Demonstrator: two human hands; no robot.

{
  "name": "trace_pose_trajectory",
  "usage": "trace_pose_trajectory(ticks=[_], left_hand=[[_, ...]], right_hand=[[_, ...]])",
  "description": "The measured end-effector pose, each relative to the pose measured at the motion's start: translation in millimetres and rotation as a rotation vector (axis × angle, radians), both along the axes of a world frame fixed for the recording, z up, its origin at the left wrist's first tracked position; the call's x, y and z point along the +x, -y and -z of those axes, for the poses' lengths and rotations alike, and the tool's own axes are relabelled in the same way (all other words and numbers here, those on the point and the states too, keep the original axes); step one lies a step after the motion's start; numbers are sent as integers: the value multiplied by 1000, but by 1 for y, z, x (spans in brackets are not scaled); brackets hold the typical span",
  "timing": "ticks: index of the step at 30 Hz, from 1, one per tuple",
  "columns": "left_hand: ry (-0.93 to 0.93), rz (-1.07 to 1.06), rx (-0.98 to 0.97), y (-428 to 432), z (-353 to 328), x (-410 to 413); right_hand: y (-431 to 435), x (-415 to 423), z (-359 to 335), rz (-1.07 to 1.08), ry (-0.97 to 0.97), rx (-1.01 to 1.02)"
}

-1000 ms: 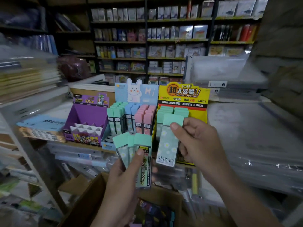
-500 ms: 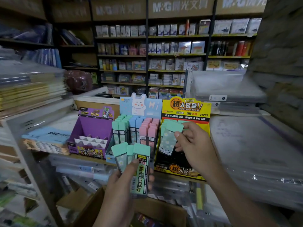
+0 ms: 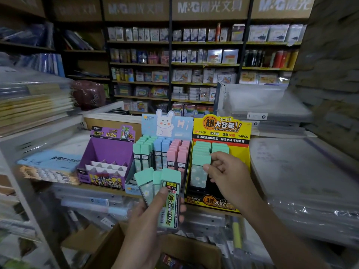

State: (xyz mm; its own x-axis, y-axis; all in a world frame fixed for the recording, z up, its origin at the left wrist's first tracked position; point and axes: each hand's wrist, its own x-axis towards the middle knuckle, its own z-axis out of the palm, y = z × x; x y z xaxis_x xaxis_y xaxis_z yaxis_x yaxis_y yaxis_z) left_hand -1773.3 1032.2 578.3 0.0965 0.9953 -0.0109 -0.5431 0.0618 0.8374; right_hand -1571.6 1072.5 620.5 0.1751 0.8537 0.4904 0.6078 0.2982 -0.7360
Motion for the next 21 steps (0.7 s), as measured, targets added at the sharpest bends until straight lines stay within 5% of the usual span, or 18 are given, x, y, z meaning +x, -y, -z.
trace_pose_trajectory(ticks=[21], left_hand=[[87, 111, -23, -8, 2, 8]], right_hand=[[10, -6, 5, 180, -18, 107]])
